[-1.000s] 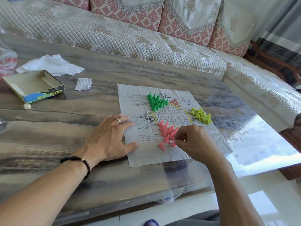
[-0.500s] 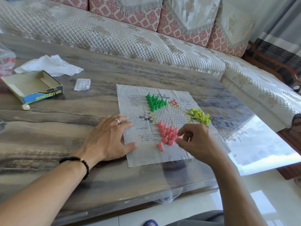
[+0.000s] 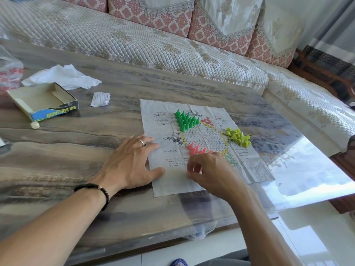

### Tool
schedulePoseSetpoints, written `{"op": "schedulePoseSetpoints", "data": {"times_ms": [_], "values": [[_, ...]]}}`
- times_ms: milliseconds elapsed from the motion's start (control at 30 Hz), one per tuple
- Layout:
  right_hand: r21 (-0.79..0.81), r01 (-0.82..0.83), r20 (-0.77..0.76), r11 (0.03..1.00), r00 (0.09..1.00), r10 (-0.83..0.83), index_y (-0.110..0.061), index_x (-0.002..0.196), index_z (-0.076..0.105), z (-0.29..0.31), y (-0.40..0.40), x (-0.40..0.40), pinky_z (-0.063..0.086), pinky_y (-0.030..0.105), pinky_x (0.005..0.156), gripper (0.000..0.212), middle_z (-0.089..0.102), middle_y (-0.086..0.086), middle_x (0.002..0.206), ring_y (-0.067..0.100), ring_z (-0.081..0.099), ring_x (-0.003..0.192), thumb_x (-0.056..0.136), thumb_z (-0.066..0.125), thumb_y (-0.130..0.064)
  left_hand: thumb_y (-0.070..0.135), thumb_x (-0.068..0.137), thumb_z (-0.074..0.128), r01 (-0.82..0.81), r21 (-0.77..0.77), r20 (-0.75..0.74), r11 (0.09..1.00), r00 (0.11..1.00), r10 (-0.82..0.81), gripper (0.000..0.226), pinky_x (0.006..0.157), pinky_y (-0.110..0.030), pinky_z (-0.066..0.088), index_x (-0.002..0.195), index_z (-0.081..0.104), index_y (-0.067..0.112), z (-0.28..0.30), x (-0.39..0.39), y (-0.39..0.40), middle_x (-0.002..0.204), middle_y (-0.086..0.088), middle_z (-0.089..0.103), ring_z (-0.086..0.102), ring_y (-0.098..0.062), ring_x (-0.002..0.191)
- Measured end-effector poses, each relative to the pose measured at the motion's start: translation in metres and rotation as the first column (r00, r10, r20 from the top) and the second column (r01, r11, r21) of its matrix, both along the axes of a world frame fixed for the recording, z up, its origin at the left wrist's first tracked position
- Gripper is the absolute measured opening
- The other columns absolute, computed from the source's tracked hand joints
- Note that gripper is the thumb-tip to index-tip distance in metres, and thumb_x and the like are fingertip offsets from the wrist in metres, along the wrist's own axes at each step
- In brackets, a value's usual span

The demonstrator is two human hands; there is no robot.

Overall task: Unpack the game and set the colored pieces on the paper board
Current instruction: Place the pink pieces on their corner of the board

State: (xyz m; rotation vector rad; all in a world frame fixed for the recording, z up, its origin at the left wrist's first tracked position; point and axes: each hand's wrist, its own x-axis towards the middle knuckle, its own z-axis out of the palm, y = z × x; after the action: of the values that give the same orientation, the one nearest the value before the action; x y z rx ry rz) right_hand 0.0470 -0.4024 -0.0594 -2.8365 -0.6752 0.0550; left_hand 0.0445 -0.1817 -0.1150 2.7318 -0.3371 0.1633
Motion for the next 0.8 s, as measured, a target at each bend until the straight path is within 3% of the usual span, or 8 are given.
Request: {"op": "schedulePoseSetpoints", "data": {"times_ms": [133,267,400,500,567,633,700,800], "values": [[0.072,0.003,0.01,0.997,1.0,-0.004,-0.026,0.084,0.062,0.004,-0.005,-0.002,0.051,0.027,0.066,0.007,0.065,-0.012,0.079,0.006,0.061,0.072,0.085,0.062,-0.019,0.079,0.063,0.032,0.005,0.008,0.001,1.0,1.0,-0.005,0.094,0.115,-0.029,0.013,0.141,0.042,0.027,0.0,0.0,0.001,0.151,0.006,0.034,0.025,-0.013,0.14],[0.155,0.083,0.021,0.984,0.996,-0.087,-0.024,0.092,0.052,0.009,-0.014,-0.002,0.038,0.016,0.054,0.012,0.059,-0.015,0.072,-0.002,0.053,0.062,0.088,0.061,-0.017,0.079,0.063,0.031,0.006,0.006,-0.01,1.0,1.0,-0.006,0.095,0.117,-0.031,0.013,0.141,0.042,0.027,-0.002,0.001,0.001,0.152,0.005,0.034,0.025,-0.013,0.141],[0.187,0.196,-0.046,0.963,0.981,-0.191,-0.021,0.092,0.055,0.01,-0.021,0.001,0.047,0.027,0.056,0.017,0.064,-0.008,0.07,0.005,0.056,0.06,0.083,0.07,-0.02,0.079,0.062,0.029,0.004,0.014,-0.007,1.0,1.0,-0.004,0.096,0.118,-0.032,0.014,0.141,0.042,0.026,-0.003,0.002,0.001,0.152,0.005,0.034,0.025,-0.012,0.141],[0.176,0.193,-0.026,0.965,0.981,-0.191,-0.022,0.081,0.067,0.01,-0.025,0.001,0.046,0.018,0.054,0.004,0.066,-0.006,0.065,0.007,0.059,0.059,0.084,0.07,-0.02,0.079,0.062,0.029,0.004,0.012,-0.008,1.0,1.0,-0.004,0.096,0.118,-0.032,0.013,0.142,0.042,0.026,-0.004,0.002,0.001,0.152,0.006,0.033,0.024,-0.012,0.141],[0.123,0.154,-0.023,0.98,0.988,-0.152,-0.019,0.078,0.073,0.01,-0.026,0.0,0.047,0.02,0.059,0.009,0.068,-0.005,0.067,0.007,0.06,0.063,0.085,0.066,-0.018,0.078,0.062,0.03,0.003,0.003,-0.005,1.0,1.0,-0.003,0.095,0.118,-0.031,0.013,0.141,0.042,0.026,-0.003,0.001,0.001,0.152,0.005,0.033,0.024,-0.012,0.141],[0.043,0.115,-0.028,0.992,0.993,-0.114,-0.016,0.078,0.074,0.008,-0.024,0.0,0.046,0.021,0.063,0.012,0.069,-0.004,0.071,0.008,0.061,0.067,0.085,0.064,-0.017,0.078,0.061,0.03,0.001,-0.006,-0.001,1.0,1.0,-0.001,0.096,0.116,-0.03,0.014,0.14,0.044,0.026,-0.002,0.001,0.0,0.151,0.005,0.033,0.024,-0.013,0.141],[0.004,0.104,-0.042,0.995,0.994,-0.103,-0.017,0.08,0.073,0.007,-0.022,0.0,0.04,0.011,0.059,0.01,0.068,-0.008,0.072,0.003,0.058,0.066,0.085,0.064,-0.017,0.078,0.06,0.028,0.0,-0.003,0.0,1.0,1.0,0.0,0.098,0.115,-0.029,0.015,0.14,0.043,0.025,-0.001,0.001,0.0,0.152,0.005,0.032,0.023,-0.012,0.141],[-0.027,0.098,-0.065,0.995,0.993,-0.099,-0.019,0.085,0.072,0.006,-0.022,0.001,0.036,0.008,0.055,0.007,0.063,-0.01,0.073,0.002,0.054,0.066,0.085,0.065,-0.019,0.079,0.059,0.027,0.0,0.003,-0.001,1.0,1.0,0.0,0.099,0.115,-0.029,0.015,0.141,0.043,0.025,-0.001,0.001,0.0,0.152,0.006,0.031,0.021,-0.012,0.142]]}}
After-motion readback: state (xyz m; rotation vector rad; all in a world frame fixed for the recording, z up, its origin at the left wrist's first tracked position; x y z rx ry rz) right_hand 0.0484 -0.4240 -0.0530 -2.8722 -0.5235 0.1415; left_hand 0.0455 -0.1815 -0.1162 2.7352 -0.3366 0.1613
